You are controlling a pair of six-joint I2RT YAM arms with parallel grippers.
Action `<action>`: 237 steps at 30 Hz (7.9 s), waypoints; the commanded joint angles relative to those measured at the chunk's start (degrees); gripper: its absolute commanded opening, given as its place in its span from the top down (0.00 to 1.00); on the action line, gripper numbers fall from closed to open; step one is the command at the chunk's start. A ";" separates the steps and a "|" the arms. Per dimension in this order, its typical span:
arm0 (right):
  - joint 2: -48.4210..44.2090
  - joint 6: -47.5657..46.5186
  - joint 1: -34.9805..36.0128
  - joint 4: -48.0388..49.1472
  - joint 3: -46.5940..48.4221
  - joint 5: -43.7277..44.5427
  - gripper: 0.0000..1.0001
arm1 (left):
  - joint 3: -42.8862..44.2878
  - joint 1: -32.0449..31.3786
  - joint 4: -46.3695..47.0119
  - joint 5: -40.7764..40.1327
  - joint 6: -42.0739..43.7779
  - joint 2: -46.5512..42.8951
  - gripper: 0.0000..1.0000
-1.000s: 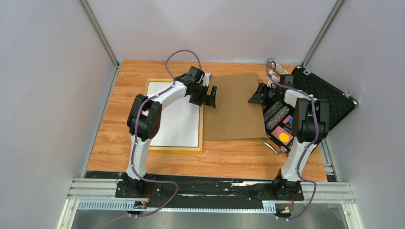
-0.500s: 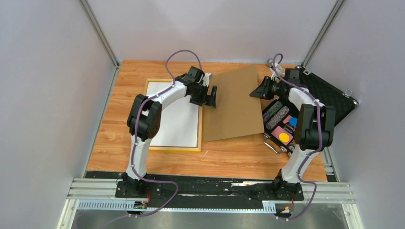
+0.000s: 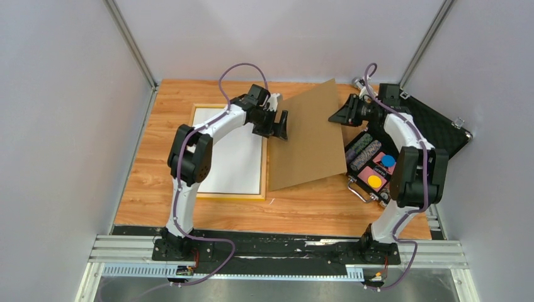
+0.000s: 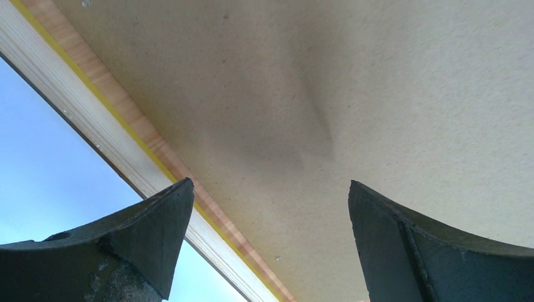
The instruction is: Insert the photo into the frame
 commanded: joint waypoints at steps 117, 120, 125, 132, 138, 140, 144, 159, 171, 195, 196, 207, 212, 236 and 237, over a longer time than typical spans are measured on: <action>2.17 10.70 35.02 3.22 23.15 -13.50 0.23 | 12.52 9.76 -14.69 -0.28 -9.52 -18.38 0.06; 2.93 11.18 35.01 3.22 24.19 -14.53 0.22 | 12.31 9.76 -14.76 -0.21 -9.41 -18.07 0.06; 2.90 10.72 34.80 3.14 23.51 -14.17 0.22 | 11.04 9.95 -15.39 -0.33 -8.78 -18.93 0.06; 1.52 9.68 32.89 3.20 21.13 -13.20 0.22 | 8.71 10.80 -16.01 1.16 -8.25 -20.19 0.14; -1.38 8.03 29.78 3.20 17.29 -11.97 0.22 | 7.69 11.53 -16.58 1.83 -7.45 -22.21 0.22; -2.25 7.45 28.62 3.19 15.82 -11.74 0.22 | 7.55 11.55 -16.90 1.78 -6.97 -22.90 0.26; -3.54 6.15 26.36 3.15 12.43 -10.96 0.23 | 5.60 11.61 -16.93 1.84 -6.36 -24.72 0.41; -6.08 3.59 21.53 3.21 7.38 -9.53 0.23 | -3.97 12.93 -12.71 6.06 -5.31 -26.65 0.65; -3.04 -8.39 21.33 -2.11 -3.19 3.54 0.30 | -8.32 12.94 -6.92 14.20 -7.48 -22.20 0.87; -9.49 -43.78 20.05 -13.20 -19.36 20.32 0.37 | -10.78 13.10 -3.87 16.07 -6.86 -22.18 1.00; -9.21 -43.76 20.10 -12.34 -19.75 20.87 0.38 | -10.98 13.10 -3.81 16.05 -6.78 -22.42 1.00; -4.46 -43.14 23.54 -3.13 -21.51 26.96 0.43 | -12.55 13.10 -2.25 16.11 -6.92 -24.20 1.00; -3.80 -43.91 24.79 0.31 -22.83 29.69 0.44 | -12.58 13.11 -2.16 16.51 -6.86 -24.53 1.00; -2.16 -41.63 27.58 8.19 -25.71 31.45 0.46 | -17.56 12.89 1.78 21.26 -7.23 -25.76 0.61; -2.06 -41.46 27.58 8.31 -25.71 31.44 0.47 | -18.13 12.85 2.09 21.59 -7.73 -25.85 0.61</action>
